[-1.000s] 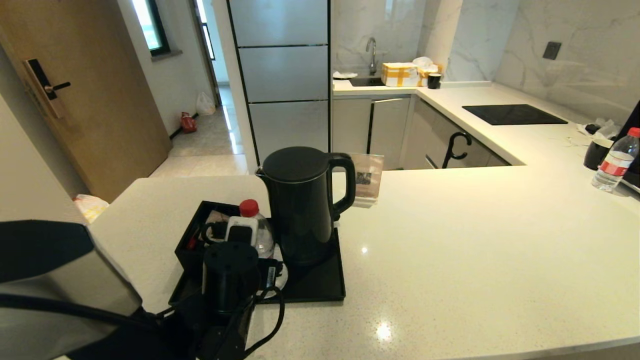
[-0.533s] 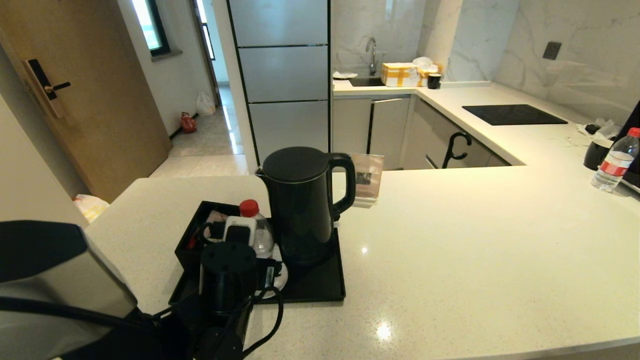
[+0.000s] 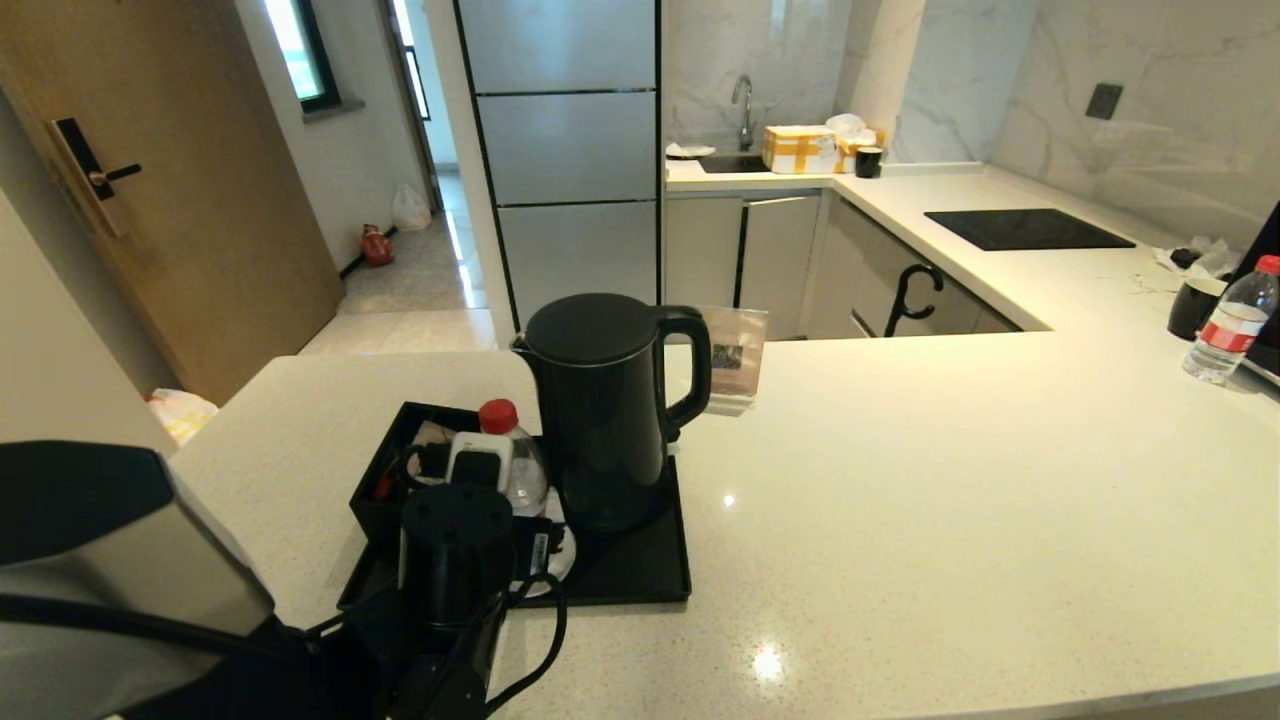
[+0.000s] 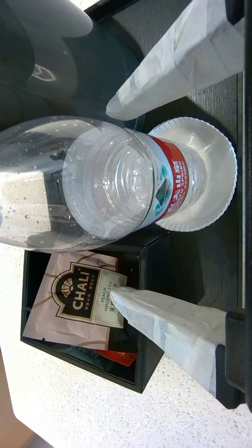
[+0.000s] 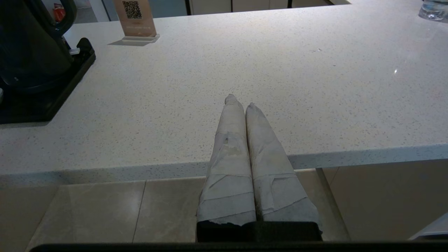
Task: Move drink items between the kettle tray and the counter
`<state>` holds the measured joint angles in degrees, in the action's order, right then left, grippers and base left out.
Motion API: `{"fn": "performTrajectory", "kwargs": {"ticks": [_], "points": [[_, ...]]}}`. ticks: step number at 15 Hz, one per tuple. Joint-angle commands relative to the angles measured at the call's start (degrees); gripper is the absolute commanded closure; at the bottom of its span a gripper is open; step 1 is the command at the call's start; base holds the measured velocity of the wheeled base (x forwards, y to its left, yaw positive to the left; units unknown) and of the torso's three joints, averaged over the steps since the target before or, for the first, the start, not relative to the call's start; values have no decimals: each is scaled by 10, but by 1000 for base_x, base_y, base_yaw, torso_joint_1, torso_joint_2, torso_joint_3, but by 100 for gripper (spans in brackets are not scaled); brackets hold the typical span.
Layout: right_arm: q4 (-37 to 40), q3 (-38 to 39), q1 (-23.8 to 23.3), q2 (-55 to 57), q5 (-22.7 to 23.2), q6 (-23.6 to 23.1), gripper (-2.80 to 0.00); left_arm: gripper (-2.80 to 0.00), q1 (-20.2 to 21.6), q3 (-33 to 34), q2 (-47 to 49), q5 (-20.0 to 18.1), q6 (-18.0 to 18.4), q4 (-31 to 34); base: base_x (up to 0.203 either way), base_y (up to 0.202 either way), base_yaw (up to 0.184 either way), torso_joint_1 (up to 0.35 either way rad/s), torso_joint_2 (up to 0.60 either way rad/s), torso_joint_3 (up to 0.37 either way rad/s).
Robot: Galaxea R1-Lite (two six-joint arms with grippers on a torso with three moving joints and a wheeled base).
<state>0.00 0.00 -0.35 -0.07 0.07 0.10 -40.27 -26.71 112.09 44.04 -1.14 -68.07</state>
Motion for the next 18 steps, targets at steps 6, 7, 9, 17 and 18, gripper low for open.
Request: {"fn": "performTrajectory", "kwargs": {"ticks": [6, 7, 9, 17, 18], "points": [[0, 0, 0, 1, 0, 0, 0, -280, 0, 0, 0, 3, 0, -4, 0, 0, 0, 0, 0, 0], [-1, 0, 0, 1, 0, 0, 0, -280, 3, 2, -4, 5, 1, 4, 0, 0, 0, 0, 0, 0], [-1, 0, 0, 1, 0, 0, 0, -280, 16, 10, -57, 15, 5, 85, 0, 0, 0, 0, 0, 0], [-1, 0, 0, 1, 0, 0, 0, -280, 70, 44, -538, 54, 23, 431, 0, 0, 0, 0, 0, 0], [-1, 0, 0, 1, 0, 0, 0, -280, 71, 45, -539, 55, 24, 434, 0, 0, 0, 0, 0, 0]]}}
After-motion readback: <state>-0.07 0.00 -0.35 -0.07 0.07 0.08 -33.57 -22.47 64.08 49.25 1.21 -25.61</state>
